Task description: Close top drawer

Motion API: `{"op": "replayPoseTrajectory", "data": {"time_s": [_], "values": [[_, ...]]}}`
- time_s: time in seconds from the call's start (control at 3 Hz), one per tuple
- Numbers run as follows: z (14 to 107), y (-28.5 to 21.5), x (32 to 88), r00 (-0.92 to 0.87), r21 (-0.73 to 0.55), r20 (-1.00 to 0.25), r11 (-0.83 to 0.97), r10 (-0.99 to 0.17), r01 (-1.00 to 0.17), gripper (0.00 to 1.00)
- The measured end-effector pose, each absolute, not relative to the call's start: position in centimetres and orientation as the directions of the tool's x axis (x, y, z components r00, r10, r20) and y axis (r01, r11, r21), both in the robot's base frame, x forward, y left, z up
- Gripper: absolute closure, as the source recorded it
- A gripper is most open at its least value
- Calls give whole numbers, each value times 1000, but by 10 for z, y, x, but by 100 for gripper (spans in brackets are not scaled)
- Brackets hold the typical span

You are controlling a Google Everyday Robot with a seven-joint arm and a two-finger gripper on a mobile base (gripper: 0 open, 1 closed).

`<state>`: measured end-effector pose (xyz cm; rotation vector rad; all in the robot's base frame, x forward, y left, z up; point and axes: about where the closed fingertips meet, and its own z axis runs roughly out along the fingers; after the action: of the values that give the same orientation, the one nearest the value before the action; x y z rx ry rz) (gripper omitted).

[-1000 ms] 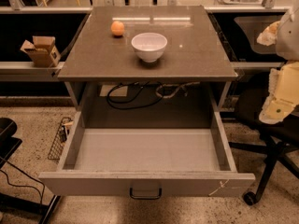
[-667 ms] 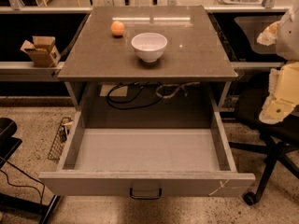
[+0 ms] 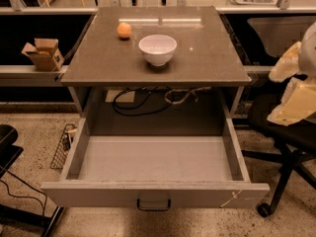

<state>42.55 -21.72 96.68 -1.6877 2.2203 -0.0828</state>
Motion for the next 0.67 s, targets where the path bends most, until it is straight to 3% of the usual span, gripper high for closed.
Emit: {"op": "replayPoseTrajectory", "data": {"time_s": [0.67], "values": [[925,-218,388,-248,-205,-303,317,-920,-926,85]]}}
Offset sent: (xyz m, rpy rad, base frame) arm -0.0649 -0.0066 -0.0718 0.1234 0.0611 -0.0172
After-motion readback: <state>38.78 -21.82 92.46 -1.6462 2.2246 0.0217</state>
